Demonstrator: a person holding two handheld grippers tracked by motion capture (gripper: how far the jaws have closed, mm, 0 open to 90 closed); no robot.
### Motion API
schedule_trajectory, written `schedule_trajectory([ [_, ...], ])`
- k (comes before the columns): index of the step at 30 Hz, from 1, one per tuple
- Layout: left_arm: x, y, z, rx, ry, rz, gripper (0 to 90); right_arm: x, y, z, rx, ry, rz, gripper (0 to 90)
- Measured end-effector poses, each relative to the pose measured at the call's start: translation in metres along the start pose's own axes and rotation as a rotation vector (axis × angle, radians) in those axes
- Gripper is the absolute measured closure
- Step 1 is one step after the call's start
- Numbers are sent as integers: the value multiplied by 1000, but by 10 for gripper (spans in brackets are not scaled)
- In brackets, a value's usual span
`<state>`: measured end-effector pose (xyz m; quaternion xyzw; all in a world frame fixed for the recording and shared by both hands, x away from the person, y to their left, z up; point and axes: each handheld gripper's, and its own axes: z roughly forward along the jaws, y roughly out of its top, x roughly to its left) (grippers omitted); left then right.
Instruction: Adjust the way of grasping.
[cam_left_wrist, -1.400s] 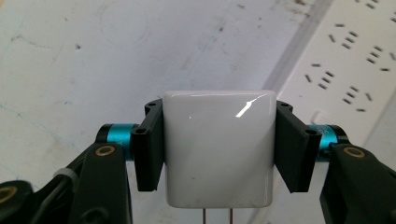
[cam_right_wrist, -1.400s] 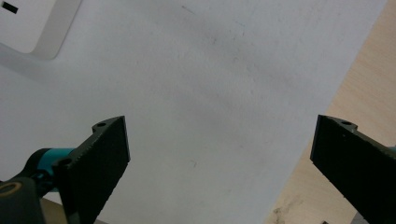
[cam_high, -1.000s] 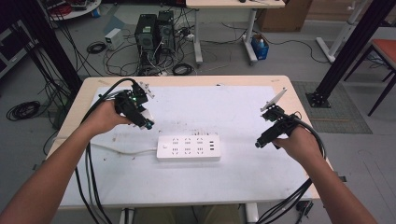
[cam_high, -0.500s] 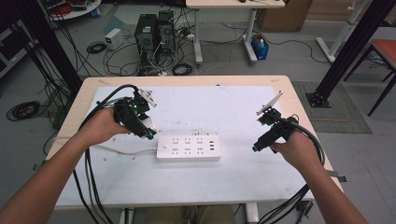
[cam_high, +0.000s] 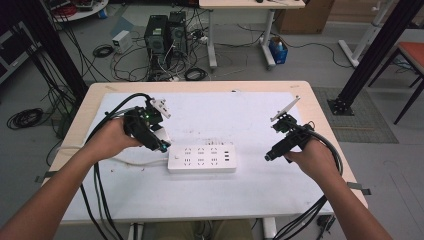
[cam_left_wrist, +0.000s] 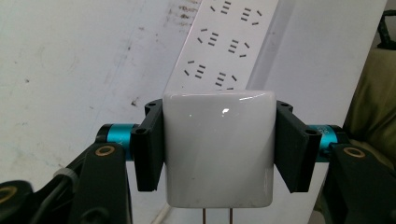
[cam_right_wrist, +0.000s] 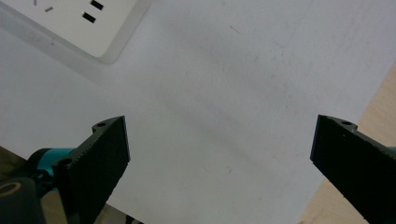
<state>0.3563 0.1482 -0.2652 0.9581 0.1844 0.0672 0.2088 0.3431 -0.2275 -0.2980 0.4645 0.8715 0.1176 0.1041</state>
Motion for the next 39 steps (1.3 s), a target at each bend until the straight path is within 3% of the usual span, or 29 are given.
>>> schedule_trajectory([
  [9, -7, 16, 6, -14, -16, 37, 425, 4, 3, -1, -34, 51, 21, 40],
  [12, -9, 21, 10, -9, -22, 48, 425, 5, 4, -3, -70, 56, 41, 40],
  [19, -14, 34, 17, -26, -38, 86, 425, 6, 3, -5, -108, 116, 83, 40],
  [20, -17, 38, 19, -36, -40, 97, 424, 5, 1, -5, -134, 154, 112, 40],
  [23, -20, 42, 21, -44, -48, 110, 425, 5, -1, -5, -152, 159, 120, 40],
  [24, -22, 46, 24, -43, -54, 122, 425, 4, -3, -5, -177, 221, 153, 40],
  [26, -23, 48, 25, -43, -57, 130, 424, 4, -4, -4, -189, 244, 165, 40],
  [27, -25, 52, 28, -45, -65, 138, 425, 4, -6, -2, -206, 306, 197, 40],
  [30, -26, 54, 29, -44, -68, 146, 425, 3, -7, 0, -216, 345, 212, 40],
  [32, -29, 56, 32, -49, -74, 160, 424, 2, -8, 4, -230, 411, 241, 40],
  [39, -33, 61, 38, -37, -80, 182, 425, 1, -7, 10, -265, 563, 302, 40],
])
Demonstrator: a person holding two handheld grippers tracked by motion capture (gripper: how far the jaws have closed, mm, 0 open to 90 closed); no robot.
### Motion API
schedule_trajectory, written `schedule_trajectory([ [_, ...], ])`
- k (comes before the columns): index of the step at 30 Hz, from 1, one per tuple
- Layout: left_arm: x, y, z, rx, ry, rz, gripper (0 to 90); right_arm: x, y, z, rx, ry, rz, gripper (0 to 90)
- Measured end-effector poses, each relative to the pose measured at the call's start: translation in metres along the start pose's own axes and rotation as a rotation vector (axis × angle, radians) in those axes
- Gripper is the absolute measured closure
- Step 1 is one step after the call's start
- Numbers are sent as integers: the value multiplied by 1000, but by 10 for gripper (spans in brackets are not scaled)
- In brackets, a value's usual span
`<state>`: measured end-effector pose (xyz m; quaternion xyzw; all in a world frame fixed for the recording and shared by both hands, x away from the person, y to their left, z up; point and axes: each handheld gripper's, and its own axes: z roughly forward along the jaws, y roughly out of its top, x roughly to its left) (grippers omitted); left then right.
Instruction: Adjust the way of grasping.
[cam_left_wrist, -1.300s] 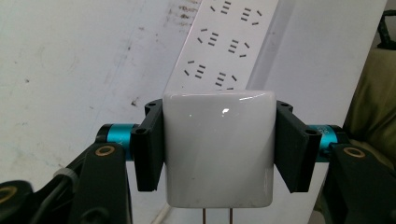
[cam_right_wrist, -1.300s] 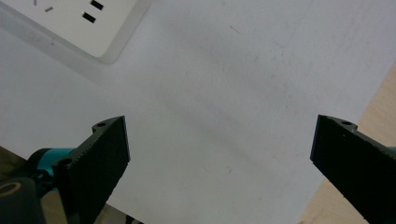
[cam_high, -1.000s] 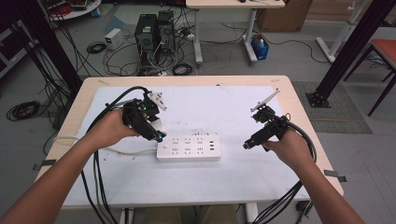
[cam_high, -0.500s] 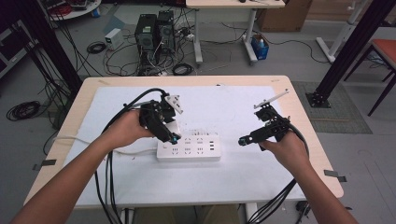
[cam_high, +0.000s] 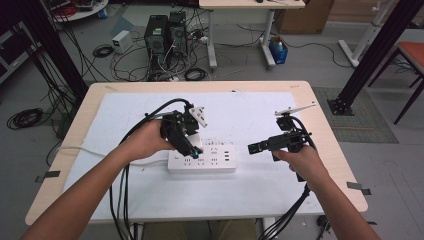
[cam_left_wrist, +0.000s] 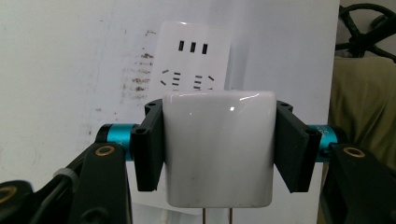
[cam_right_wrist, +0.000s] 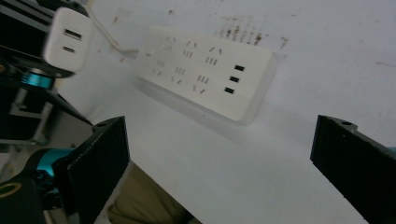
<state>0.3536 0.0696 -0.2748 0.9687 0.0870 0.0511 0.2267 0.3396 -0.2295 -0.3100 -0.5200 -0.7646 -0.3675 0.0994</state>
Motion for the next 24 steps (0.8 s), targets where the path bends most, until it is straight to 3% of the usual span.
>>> schedule_trajectory([
  [5, -2, 7, 4, -1, -4, 26, 425, -2, 0, 4, -13, 119, 68, 40],
  [13, -9, 24, 11, -22, -1, 88, 425, -1, 1, 10, -4, 205, 114, 40],
  [24, -16, 43, 20, -37, -6, 135, 425, 3, 3, 20, -1, 315, 164, 40],
])
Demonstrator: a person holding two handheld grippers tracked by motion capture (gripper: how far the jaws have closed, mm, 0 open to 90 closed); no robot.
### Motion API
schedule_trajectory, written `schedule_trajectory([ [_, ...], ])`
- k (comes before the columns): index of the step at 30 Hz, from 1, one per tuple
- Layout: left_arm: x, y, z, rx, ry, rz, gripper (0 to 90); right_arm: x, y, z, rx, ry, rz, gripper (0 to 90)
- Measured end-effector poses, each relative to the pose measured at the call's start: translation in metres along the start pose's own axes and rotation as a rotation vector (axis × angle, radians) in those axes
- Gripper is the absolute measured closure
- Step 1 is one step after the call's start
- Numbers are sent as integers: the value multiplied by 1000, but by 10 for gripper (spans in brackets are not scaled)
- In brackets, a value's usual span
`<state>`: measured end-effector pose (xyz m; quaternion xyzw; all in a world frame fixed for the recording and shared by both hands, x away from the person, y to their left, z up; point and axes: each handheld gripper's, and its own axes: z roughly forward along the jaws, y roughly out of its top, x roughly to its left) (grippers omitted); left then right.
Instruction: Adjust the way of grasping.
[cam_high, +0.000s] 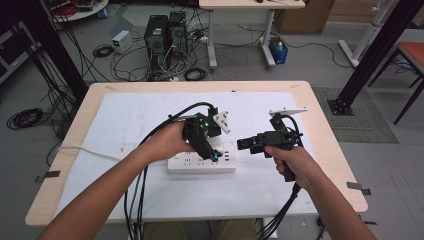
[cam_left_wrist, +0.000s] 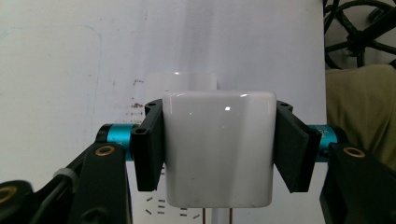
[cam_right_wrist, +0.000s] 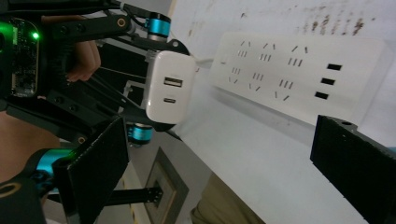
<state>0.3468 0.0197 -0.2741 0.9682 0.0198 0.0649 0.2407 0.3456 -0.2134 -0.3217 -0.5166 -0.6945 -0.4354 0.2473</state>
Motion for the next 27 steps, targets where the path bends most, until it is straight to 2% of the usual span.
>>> schedule_trajectory([
  [5, -1, 5, 3, -9, 1, 18, 425, 2, 3, 6, 6, 32, 6, 40],
  [22, -3, 13, 7, -23, 1, 35, 425, 0, 11, 31, 21, 72, 28, 55],
  [26, -3, 14, 7, -28, 4, 39, 425, 0, 12, 35, 25, 93, 30, 94],
  [27, -3, 14, 7, -30, 4, 38, 425, 0, 12, 36, 24, 103, 25, 166],
])
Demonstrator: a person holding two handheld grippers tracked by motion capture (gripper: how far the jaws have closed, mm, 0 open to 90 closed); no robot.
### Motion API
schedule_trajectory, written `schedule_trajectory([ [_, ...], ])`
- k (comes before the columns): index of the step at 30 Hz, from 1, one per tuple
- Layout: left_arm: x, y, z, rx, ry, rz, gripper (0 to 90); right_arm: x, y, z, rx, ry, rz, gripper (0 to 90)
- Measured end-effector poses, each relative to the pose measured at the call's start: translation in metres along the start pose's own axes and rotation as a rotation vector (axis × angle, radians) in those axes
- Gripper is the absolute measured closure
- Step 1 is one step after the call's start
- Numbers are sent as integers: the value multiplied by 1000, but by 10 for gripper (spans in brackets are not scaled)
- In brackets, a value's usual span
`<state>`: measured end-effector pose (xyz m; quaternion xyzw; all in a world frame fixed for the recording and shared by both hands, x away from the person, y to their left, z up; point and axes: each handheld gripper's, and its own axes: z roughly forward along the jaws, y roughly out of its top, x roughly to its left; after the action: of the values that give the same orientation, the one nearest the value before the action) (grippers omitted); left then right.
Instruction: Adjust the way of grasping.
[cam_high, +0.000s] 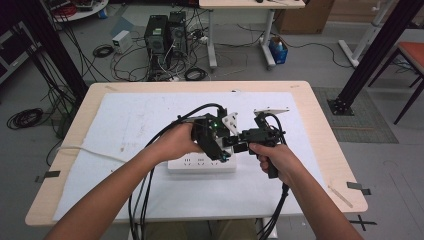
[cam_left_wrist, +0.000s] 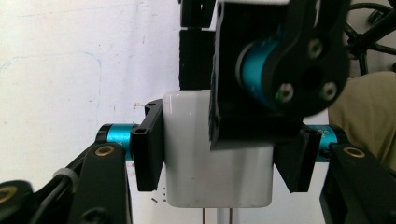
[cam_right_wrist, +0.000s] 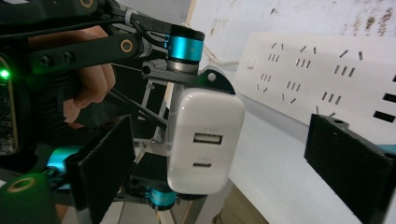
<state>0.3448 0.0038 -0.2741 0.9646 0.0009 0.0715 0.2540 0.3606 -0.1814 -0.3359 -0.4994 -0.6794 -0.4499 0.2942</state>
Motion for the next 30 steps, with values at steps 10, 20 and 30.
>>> schedule_trajectory([
  [10, 0, -1, 0, 6, 8, 6, 425, -3, 0, 5, -11, 62, 23, 284],
  [20, -1, 0, 0, -2, 12, 11, 425, -4, 1, 6, -25, 76, 22, 418],
  [30, -2, 1, 0, -6, 25, 22, 425, -5, 0, 9, 6, 101, 40, 485],
])
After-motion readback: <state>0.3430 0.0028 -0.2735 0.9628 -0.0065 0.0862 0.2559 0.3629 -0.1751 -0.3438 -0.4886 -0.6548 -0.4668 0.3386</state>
